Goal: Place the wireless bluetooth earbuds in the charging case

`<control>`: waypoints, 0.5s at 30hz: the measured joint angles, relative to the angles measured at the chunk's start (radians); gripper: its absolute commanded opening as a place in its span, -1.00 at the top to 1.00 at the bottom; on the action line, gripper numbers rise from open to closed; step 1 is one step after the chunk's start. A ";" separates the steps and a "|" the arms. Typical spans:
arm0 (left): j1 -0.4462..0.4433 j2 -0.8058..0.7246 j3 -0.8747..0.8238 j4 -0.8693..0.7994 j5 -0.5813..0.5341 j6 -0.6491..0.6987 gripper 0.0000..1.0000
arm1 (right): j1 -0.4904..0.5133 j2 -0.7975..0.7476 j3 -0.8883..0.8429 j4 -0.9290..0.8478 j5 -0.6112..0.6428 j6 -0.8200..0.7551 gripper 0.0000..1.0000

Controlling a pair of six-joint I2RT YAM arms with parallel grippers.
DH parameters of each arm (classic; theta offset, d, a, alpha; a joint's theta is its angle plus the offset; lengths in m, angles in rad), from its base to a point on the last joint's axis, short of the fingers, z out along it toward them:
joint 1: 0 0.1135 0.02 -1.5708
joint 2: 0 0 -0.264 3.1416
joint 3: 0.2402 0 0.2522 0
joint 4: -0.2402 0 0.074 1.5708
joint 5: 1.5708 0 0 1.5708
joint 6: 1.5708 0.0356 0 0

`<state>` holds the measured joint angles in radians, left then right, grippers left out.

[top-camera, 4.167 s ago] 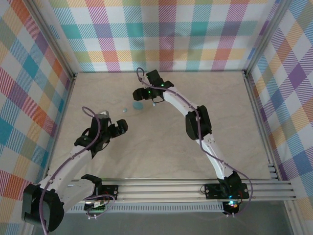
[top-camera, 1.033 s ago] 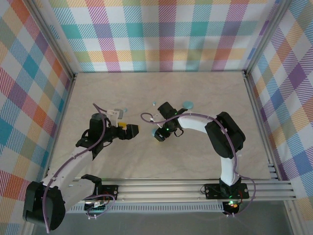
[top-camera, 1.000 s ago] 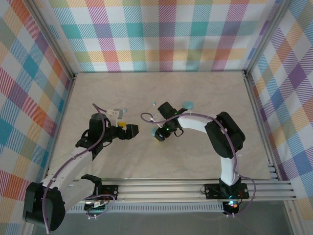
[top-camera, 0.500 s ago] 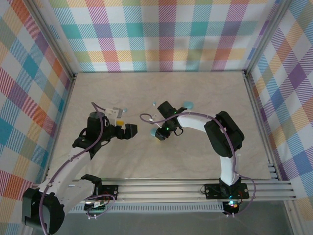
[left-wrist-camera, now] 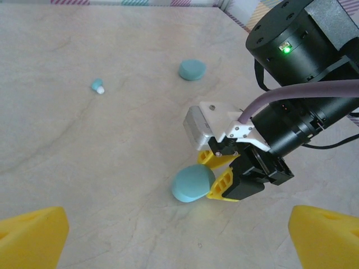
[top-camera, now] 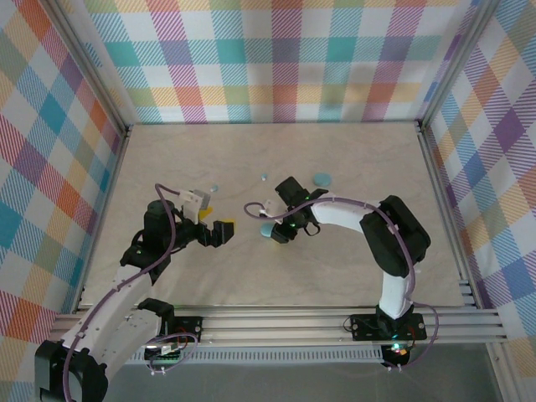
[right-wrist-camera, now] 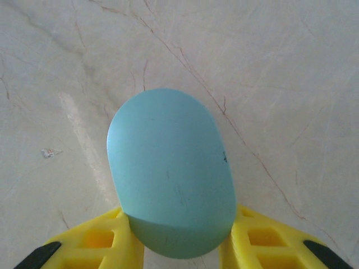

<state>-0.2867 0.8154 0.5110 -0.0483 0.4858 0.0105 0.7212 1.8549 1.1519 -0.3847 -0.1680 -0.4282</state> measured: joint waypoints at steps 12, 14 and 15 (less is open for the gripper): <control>-0.001 0.070 0.045 -0.021 -0.011 -0.021 -1.00 | 0.000 -0.074 -0.030 -0.004 0.003 -0.059 0.69; -0.002 0.088 0.059 -0.028 -0.012 -0.021 -1.00 | 0.000 -0.113 -0.039 -0.004 0.001 -0.061 0.69; -0.004 0.090 0.061 -0.028 -0.013 -0.021 -1.00 | 0.000 -0.131 -0.042 -0.005 -0.001 -0.062 0.69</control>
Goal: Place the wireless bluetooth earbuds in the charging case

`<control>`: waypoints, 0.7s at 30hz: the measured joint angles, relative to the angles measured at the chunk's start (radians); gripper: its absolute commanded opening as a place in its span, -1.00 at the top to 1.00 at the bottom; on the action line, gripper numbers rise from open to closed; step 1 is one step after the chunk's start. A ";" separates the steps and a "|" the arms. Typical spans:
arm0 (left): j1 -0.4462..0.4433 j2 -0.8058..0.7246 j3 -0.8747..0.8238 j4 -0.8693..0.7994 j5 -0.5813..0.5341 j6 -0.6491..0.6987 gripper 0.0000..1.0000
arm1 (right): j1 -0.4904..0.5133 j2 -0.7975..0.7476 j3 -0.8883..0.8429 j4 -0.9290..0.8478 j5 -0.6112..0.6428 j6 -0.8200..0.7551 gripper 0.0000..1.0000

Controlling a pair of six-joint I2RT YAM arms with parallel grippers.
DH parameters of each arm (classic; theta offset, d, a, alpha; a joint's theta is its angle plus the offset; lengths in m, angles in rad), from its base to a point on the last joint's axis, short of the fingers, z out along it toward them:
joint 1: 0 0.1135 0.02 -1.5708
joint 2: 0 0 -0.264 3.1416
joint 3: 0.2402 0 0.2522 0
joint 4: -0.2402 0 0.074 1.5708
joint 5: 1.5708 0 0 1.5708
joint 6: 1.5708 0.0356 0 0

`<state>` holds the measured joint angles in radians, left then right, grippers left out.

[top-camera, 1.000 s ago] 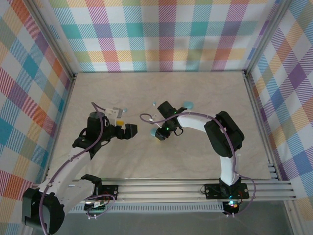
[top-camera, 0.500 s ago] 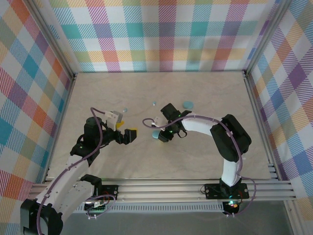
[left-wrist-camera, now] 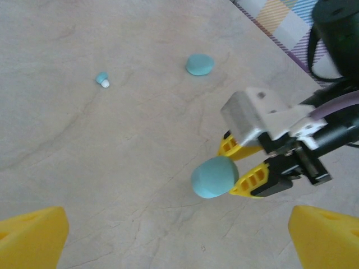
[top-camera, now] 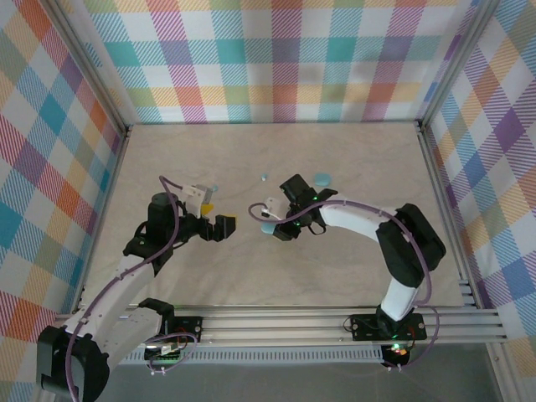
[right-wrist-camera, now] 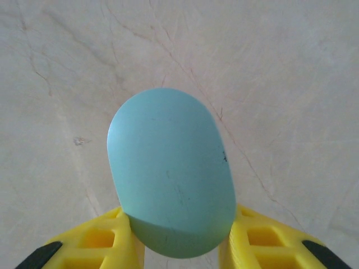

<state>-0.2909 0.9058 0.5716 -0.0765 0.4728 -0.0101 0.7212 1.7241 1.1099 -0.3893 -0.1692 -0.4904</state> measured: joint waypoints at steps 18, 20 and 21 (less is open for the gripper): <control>-0.317 0.055 -0.033 0.096 -0.032 0.279 -0.93 | 0.000 -0.114 -0.005 -0.106 -0.089 0.000 0.70; -0.328 0.080 -0.033 0.109 -0.046 0.316 -0.89 | 0.000 -0.122 -0.008 -0.109 -0.094 0.000 0.71; -0.328 0.089 -0.033 0.112 -0.052 0.329 -0.89 | 0.000 -0.127 -0.012 -0.109 -0.094 0.000 0.71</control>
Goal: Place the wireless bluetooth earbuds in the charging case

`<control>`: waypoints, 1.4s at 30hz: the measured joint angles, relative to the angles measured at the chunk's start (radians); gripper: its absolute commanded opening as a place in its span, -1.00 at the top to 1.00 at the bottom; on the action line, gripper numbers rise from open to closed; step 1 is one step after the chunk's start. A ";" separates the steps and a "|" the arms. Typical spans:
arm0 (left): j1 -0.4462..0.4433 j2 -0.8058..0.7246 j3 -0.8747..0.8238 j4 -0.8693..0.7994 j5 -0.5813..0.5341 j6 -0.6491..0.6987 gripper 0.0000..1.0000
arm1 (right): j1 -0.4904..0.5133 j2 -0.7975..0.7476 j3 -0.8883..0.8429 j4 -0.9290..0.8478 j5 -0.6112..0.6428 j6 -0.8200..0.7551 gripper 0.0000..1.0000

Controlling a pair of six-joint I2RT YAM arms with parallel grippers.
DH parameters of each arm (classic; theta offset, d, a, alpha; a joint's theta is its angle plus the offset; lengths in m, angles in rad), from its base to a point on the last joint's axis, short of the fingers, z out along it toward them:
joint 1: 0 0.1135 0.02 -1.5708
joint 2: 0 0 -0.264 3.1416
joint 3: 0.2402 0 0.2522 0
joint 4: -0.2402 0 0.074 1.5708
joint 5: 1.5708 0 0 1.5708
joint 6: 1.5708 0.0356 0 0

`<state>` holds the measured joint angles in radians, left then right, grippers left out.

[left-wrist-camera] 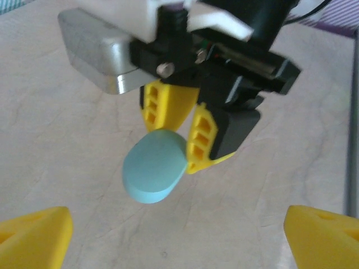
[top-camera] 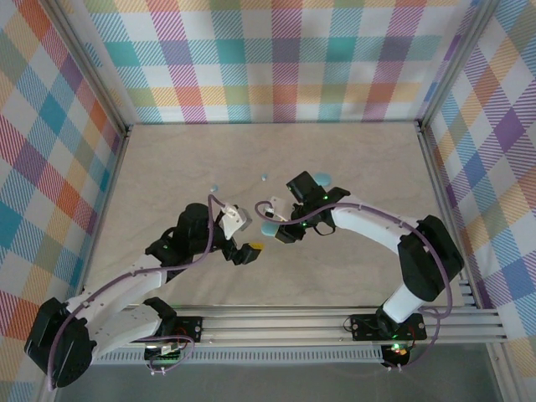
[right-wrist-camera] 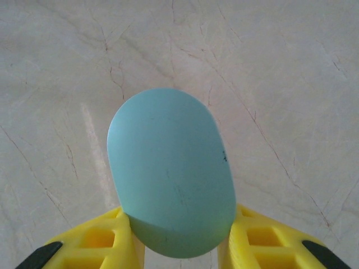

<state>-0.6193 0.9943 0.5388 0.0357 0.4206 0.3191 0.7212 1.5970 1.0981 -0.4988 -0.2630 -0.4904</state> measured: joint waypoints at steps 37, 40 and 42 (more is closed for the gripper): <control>-0.006 0.075 0.016 0.281 0.324 0.038 -0.63 | 0.000 -0.265 0.064 -0.232 -0.174 -0.136 0.77; -0.006 0.078 0.025 0.277 0.347 0.039 -0.56 | 0.000 -0.265 0.071 -0.252 -0.192 -0.141 0.77; -0.006 0.088 0.034 0.273 0.361 0.039 -0.54 | 0.000 -0.265 0.076 -0.264 -0.201 -0.143 0.77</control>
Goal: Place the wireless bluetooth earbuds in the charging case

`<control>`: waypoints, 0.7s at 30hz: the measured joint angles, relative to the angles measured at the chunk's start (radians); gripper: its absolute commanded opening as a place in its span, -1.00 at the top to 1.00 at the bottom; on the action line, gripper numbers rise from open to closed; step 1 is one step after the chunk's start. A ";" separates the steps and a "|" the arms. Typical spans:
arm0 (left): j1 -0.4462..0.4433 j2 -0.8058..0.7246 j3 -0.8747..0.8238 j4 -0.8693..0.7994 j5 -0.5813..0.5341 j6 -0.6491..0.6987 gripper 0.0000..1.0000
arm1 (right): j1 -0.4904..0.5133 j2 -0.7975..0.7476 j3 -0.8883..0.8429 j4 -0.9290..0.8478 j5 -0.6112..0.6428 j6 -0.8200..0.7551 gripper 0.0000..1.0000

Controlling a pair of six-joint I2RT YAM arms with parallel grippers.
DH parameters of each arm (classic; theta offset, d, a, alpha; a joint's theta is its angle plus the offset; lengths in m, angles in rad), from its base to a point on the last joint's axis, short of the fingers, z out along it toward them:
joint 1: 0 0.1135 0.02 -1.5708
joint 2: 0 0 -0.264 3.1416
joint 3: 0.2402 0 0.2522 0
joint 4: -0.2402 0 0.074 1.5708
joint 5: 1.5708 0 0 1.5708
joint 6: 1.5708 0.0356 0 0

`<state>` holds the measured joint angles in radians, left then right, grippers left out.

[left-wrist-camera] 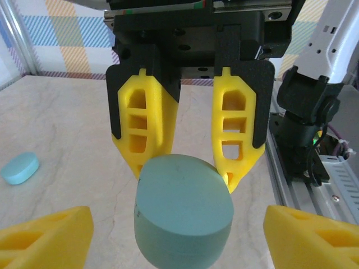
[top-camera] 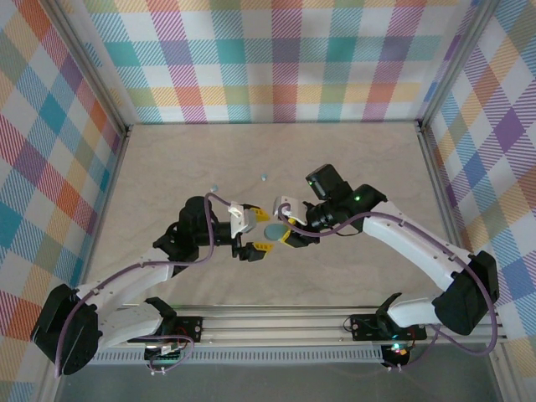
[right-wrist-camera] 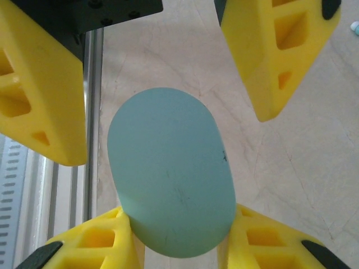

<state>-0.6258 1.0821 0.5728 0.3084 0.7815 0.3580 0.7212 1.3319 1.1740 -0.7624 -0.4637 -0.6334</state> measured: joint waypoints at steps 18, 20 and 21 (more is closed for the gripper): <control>0.000 0.026 0.029 -0.062 0.031 0.024 -0.23 | 0.000 0.000 0.055 -0.068 -0.050 -0.011 0.80; 0.000 0.022 0.029 -0.066 0.034 0.024 -0.23 | 0.000 0.000 0.055 -0.071 -0.051 -0.011 0.81; 0.000 0.020 0.029 -0.069 0.034 0.024 -0.22 | 0.000 0.000 0.055 -0.071 -0.051 -0.011 0.81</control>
<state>-0.6258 1.1019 0.6014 0.2394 0.8158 0.3820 0.7212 1.3323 1.2289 -0.8337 -0.5144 -0.6445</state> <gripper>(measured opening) 0.615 0.327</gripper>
